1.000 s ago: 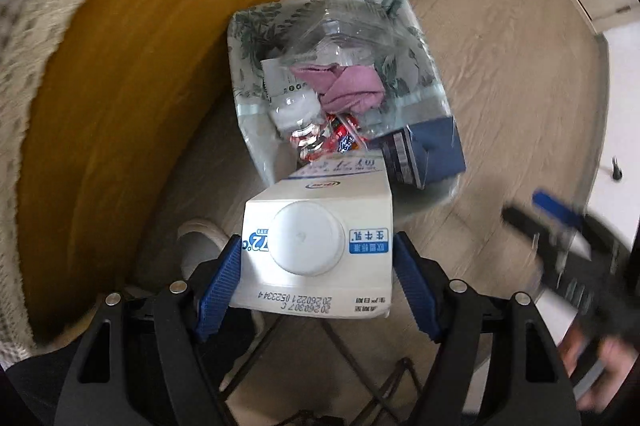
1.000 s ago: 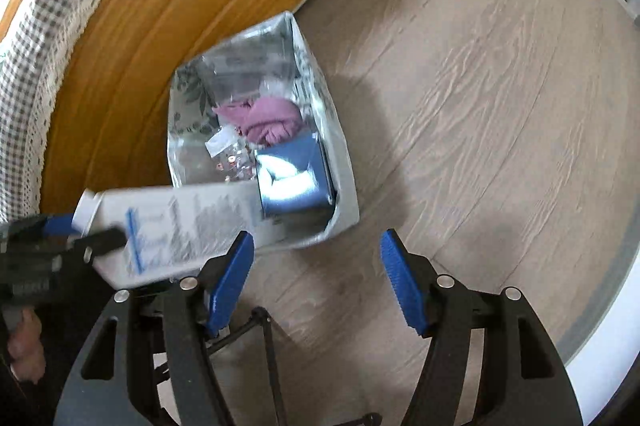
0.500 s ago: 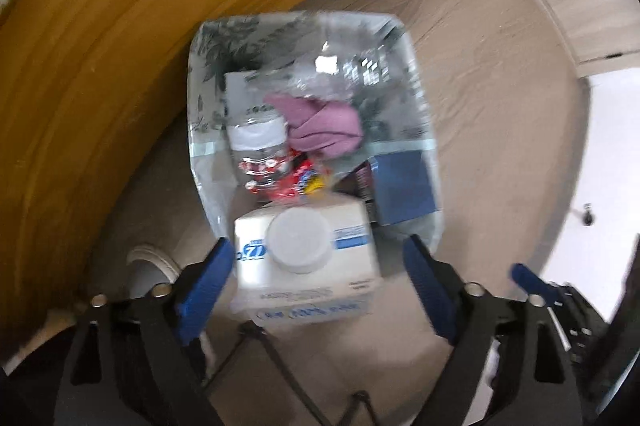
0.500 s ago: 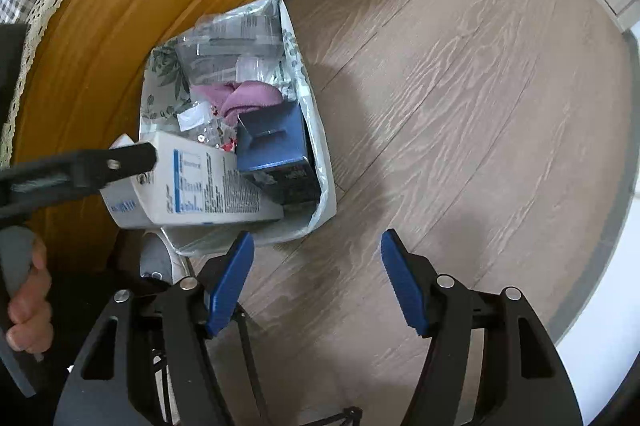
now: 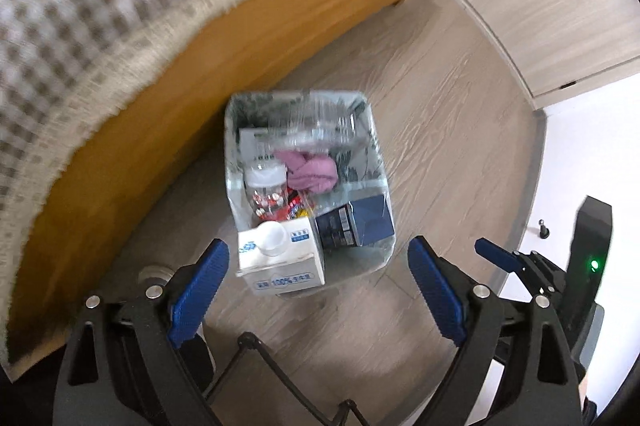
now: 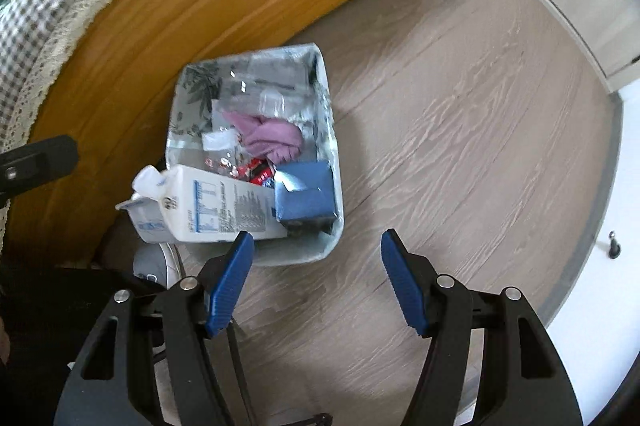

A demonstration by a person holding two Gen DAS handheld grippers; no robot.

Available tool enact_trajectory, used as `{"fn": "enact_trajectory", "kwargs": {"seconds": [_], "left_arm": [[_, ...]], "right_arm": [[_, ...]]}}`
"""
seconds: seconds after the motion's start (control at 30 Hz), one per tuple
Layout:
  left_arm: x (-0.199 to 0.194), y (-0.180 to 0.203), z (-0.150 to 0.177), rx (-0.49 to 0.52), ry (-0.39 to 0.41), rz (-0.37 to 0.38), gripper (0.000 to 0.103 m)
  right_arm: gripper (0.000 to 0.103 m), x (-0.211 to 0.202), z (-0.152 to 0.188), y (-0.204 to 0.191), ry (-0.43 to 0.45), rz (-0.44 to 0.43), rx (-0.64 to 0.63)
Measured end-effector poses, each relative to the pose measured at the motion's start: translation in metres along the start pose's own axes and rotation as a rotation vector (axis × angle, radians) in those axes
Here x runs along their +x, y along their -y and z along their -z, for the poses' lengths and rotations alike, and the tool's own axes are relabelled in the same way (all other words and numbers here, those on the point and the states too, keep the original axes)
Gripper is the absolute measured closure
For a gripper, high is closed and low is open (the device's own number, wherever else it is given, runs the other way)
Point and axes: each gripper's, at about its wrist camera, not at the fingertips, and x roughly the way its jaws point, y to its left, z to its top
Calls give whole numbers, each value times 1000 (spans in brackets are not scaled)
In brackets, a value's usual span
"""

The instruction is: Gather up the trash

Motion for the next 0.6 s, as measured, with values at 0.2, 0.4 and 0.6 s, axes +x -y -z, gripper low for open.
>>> {"fn": "enact_trajectory", "kwargs": {"seconds": [0.2,0.4,0.6], "left_arm": [[-46,-10,4,15,94,-1,15],[-111,-22,1,37,242,27,15],[-181,-59,-1,-1,375,10,15]], "right_arm": [[39,-33,-14,-21,51,36,-37],[39,-87,-43,-52,160,55,-90],[36,-142,-82,-103,289,41,-182]]}}
